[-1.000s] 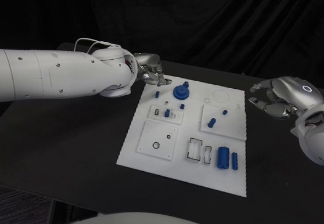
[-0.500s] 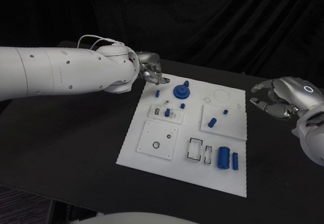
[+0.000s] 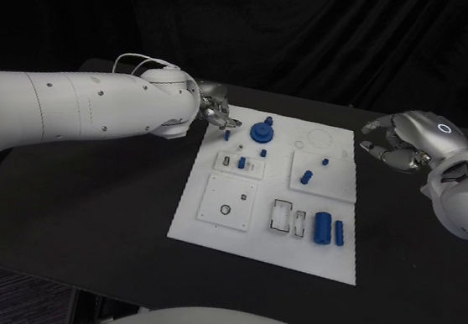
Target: Assemble the parts on the task board
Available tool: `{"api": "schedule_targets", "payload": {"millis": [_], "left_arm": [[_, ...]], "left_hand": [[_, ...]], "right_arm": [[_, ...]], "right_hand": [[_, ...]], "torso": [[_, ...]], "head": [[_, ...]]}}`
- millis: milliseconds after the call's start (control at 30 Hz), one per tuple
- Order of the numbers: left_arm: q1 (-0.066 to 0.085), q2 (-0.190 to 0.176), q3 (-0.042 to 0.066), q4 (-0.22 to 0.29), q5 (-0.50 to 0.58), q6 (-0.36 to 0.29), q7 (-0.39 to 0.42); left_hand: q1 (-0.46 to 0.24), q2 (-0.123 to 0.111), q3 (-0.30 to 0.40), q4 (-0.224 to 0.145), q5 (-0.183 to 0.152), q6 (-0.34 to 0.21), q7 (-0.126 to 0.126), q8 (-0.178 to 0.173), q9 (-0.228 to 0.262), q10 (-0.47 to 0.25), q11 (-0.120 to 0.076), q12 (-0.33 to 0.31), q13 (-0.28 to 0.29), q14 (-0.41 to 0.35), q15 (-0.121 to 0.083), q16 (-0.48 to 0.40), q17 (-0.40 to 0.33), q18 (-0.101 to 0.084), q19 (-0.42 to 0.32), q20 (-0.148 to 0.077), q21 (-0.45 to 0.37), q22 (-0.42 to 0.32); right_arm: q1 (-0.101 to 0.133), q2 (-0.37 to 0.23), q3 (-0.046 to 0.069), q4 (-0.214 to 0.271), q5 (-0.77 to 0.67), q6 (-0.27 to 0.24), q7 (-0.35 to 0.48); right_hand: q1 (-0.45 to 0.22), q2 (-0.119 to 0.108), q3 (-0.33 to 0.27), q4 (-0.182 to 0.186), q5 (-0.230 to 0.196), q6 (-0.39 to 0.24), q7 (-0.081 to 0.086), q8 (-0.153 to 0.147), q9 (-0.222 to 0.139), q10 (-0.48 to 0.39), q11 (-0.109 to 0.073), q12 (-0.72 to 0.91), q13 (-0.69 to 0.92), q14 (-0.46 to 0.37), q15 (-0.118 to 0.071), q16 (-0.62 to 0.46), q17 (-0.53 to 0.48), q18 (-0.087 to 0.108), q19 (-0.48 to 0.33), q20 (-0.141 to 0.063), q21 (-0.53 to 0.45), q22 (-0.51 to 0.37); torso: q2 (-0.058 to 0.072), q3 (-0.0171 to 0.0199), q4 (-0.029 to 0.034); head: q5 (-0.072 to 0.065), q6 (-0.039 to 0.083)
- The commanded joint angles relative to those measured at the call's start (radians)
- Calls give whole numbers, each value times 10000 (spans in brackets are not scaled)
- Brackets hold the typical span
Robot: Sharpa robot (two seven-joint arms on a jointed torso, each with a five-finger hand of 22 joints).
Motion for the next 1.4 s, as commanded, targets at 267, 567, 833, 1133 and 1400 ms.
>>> {"api": "schedule_targets", "payload": {"millis": [267,567,833,1133,1400], "left_arm": [[-52,6,8,-28,41,329,-204],[-88,16,8,-56,41,451,-257],[-109,46,8,-81,41,464,-205],[-130,124,8,-142,41,473,-121],[-164,187,8,-204,41,507,-85]], "left_hand": [[-146,3,-72,-8,0,-29,6,78,284,1059,-35,-42,2634,1020,-37,26,2633,-44,430,-44,-57,2026],[-169,2,-78,-10,0,-25,4,94,286,1059,-35,-42,2634,1020,-36,26,2633,-35,406,-43,-87,2004],[-161,0,-67,-25,8,-64,3,99,284,1059,-34,-42,2634,1020,-34,26,2633,-17,362,-40,-141,1963],[-157,1,-53,-26,13,-123,11,98,280,1059,-27,-42,2634,1020,-30,26,2633,-10,342,-37,-165,1948],[-37,-3,39,-41,21,-318,45,49,251,1059,-1,-42,2634,1020,-8,26,2633,10,284,-19,-236,1907]], "right_arm": [[-15,-11,7,8,-29,-55,-114],[-23,9,7,-2,-28,-31,-106],[-29,11,7,-5,-28,3,-111],[-30,17,7,-5,-28,35,-125],[-31,15,7,-2,-28,67,-142]], "right_hand": [[76,23,43,0,32,96,-7,-44,-9,1041,36,26,2629,1047,33,29,2635,147,-42,-35,11,1600],[76,23,43,0,32,96,-7,-44,-9,1041,36,26,2629,1047,33,29,2635,147,-42,-35,11,1600],[76,23,43,0,32,96,-7,-44,-9,1041,36,26,2629,1047,33,29,2635,147,-42,-35,11,1600],[76,23,43,0,32,96,-7,-44,-9,1041,36,26,2629,1047,33,29,2635,147,-42,-35,11,1600],[76,23,43,0,32,96,-7,-44,-9,1041,36,26,2629,1047,33,29,2635,147,-42,-35,11,1600]], "torso": [[-16,22,4],[-21,15,-2],[-20,18,3],[-19,18,3],[-15,21,-3]], "head": [[-20,-2],[13,-2],[2,-2],[4,-2],[-7,-2]]}}
